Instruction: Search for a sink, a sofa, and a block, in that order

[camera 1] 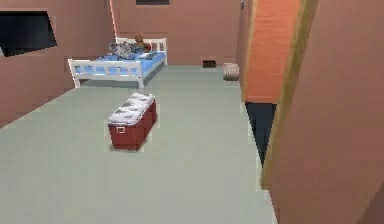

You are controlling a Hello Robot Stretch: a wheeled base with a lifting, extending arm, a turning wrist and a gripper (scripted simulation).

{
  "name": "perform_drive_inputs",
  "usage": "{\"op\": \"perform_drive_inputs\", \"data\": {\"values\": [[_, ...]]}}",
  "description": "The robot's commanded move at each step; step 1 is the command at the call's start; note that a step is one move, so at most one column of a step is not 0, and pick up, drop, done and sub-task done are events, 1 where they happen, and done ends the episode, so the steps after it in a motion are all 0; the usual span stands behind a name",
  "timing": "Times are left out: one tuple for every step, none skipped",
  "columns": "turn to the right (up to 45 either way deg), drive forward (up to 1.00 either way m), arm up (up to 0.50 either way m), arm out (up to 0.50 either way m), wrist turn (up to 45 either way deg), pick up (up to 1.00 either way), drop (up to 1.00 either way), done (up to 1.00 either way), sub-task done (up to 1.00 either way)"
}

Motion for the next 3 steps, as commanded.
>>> {"op": "perform_drive_inputs", "data": {"values": [[0.0, 1.00, 0.00, 0.00, 0.0, 0.00, 0.00, 0.00, 0.00], [-6.0, 0.00, 0.00, 0.00, 0.0, 0.00, 0.00, 0.00, 0.00], [0.0, 0.15, 0.00, 0.00, 0.0, 0.00, 0.00, 0.00, 0.00]]}}
